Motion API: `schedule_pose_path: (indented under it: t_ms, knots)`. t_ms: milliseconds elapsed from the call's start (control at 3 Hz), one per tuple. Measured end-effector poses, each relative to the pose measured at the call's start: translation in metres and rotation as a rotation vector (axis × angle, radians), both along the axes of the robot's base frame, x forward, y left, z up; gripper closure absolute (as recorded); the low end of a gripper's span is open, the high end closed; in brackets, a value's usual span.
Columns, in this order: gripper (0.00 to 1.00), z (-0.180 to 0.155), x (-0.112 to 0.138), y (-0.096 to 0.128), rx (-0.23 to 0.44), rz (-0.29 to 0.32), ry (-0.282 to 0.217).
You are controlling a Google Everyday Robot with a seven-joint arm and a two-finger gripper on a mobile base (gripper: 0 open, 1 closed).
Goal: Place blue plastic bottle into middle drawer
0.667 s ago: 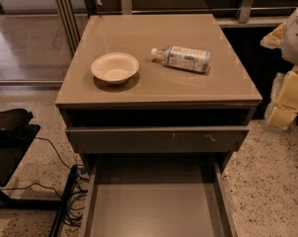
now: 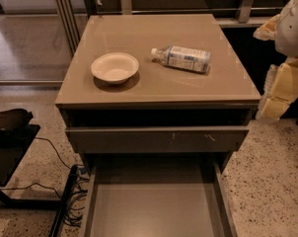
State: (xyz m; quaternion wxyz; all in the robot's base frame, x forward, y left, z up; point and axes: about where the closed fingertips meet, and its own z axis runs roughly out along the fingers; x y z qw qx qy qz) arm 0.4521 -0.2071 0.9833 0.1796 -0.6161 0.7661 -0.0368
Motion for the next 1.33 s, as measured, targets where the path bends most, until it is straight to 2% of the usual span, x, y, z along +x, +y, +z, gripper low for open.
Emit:
schedule_pose_path:
  t_ms: [333,667,1000,1333]
  knots:
    - [0.0,0.004,0.019,0.014,0.046,0.071,-0.042]
    - [0.0,0.002,0.042,0.018,0.154,0.135,-0.071]
    - [0.0,-0.003,0.072,0.018,0.269,0.174,-0.096]
    - [0.0,-0.008,0.106,0.024,0.348,0.186,-0.123]
